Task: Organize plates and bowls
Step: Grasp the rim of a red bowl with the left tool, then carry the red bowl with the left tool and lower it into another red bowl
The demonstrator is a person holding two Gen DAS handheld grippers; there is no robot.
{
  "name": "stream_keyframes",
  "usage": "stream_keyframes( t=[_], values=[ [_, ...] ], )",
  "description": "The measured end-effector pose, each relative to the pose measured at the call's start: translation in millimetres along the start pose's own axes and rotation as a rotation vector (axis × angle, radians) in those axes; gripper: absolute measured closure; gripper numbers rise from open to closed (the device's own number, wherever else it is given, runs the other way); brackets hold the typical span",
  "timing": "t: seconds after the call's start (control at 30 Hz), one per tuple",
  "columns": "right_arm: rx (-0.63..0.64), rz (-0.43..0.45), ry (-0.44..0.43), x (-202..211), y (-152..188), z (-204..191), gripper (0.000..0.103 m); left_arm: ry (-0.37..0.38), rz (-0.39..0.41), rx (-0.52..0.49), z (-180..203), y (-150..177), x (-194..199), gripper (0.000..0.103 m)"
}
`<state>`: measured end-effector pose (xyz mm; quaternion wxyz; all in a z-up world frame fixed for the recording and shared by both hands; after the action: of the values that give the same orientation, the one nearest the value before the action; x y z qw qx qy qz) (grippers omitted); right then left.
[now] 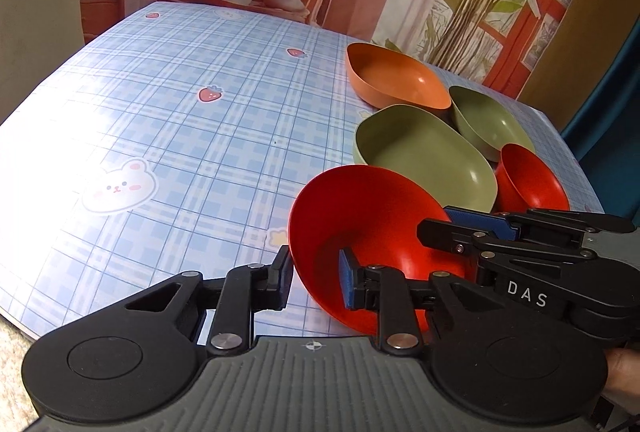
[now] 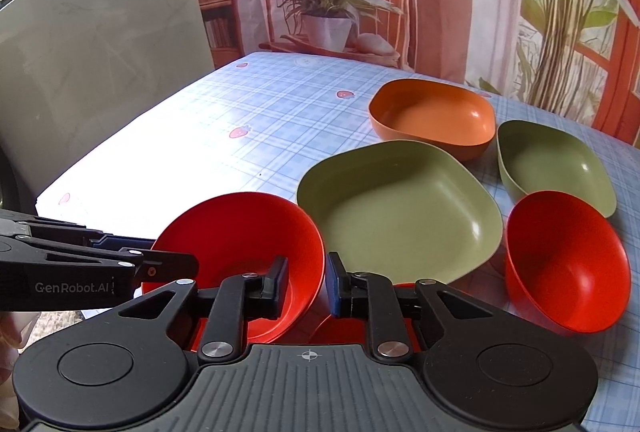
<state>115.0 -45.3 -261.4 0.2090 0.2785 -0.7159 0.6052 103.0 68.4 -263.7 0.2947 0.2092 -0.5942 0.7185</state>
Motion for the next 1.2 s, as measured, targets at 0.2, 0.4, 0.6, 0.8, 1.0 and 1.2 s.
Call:
stream_keyframes(
  t=[0.2, 0.4, 0.6, 0.8, 1.0, 1.2],
  values=[
    [-0.029, 0.014, -0.011, 2, 1, 2, 0.088, -0.007, 0.022, 0.005, 0, -1, 4, 0.077],
    [-0.053, 0.048, -0.015, 10, -5, 2, 0.088, -0.006, 0.071, -0.014, 5, -10, 13, 0.077],
    [-0.066, 0.093, -0.010, 19, -13, 3, 0.088, 0.001, 0.108, -0.032, 11, -20, 20, 0.077],
    [-0.102, 0.136, 0.002, 32, -20, 11, 0.088, 0.023, 0.128, -0.053, 20, -30, 25, 0.077],
    [-0.133, 0.181, 0.017, 48, -30, 20, 0.088, 0.058, 0.130, -0.042, 26, -38, 29, 0.077],
    [-0.154, 0.215, 0.036, 64, -36, 32, 0.088, 0.087, 0.135, -0.065, 40, -46, 33, 0.077]
  ],
)
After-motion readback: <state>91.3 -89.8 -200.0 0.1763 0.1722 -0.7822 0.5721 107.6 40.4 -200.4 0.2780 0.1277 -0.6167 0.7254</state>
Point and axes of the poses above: each gripper's, at about its wrist camera, not at the fingertips, and x roughly against the way its jaws point, z to its right, y to its underside, the point moved 4 cm from there along -x, roughly the way its jaws point, and after that the axes turned 9 degrees about z, right-handed, at the moved point
